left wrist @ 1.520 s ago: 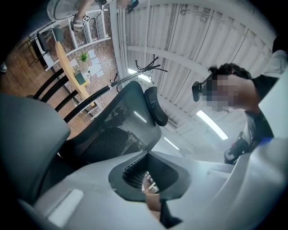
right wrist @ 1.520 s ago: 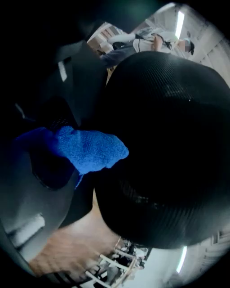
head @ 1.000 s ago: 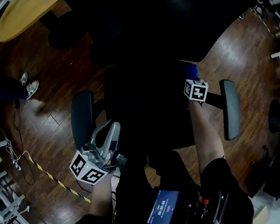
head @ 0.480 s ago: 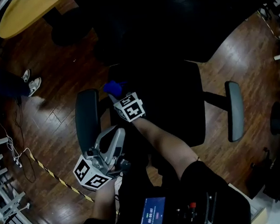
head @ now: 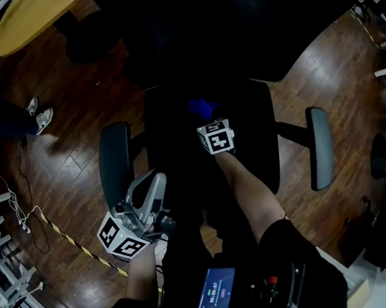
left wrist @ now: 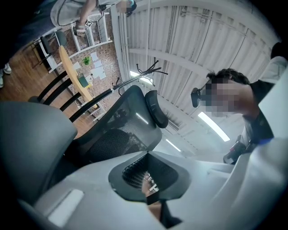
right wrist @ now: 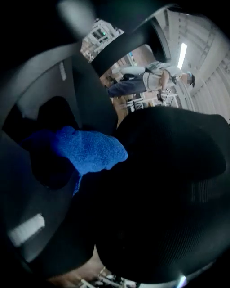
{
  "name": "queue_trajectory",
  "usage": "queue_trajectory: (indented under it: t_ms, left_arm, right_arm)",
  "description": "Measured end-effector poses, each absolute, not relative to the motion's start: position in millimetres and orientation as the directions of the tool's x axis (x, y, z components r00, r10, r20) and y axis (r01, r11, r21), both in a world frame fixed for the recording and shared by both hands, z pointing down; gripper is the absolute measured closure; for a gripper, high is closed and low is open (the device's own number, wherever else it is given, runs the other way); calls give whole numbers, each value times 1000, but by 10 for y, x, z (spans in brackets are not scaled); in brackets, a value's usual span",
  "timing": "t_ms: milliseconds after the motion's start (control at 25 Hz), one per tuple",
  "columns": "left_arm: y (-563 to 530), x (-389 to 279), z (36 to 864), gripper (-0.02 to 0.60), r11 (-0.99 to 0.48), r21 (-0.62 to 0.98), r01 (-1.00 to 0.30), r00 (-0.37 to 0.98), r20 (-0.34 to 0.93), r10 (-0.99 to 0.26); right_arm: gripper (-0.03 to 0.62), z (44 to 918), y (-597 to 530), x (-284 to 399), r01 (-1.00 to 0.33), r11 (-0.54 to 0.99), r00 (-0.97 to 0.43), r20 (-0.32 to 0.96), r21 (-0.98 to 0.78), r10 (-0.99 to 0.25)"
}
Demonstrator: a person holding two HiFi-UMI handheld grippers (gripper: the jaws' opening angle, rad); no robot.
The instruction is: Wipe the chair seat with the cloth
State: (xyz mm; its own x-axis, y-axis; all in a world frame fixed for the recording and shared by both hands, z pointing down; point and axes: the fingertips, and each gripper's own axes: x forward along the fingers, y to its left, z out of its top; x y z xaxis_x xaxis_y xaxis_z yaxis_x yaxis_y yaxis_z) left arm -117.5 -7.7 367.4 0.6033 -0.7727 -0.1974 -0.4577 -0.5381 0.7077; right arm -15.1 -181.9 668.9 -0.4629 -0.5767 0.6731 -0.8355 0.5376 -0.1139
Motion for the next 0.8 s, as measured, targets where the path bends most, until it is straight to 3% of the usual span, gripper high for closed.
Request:
queue_trajectory:
  t_ms: [240,400,600,800]
  left_arm:
    - [-75,-1137,3710,591,-537,709,-456,613,-187,-768]
    - [-75,-1129,3724,591,-535,706,-465,613,-179,-769]
    - [-80,-1098,3725,591,-532,705,-468,613,-175,-771]
    - [-53,-1106,3692,591,-533,699,-477,608,-176,-775]
  right_arm:
    - [512,6580,-1916,1981,-968,245,-132,719,55,-683]
    - [511,6499,-1877,2394,-979,190,-86,706,69,-702]
    - [511,6416,-1838,2162,-979,197,-111,693,45,-712]
    - [511,6326,-1548,424,-882,462,-410,635,-94,-655]
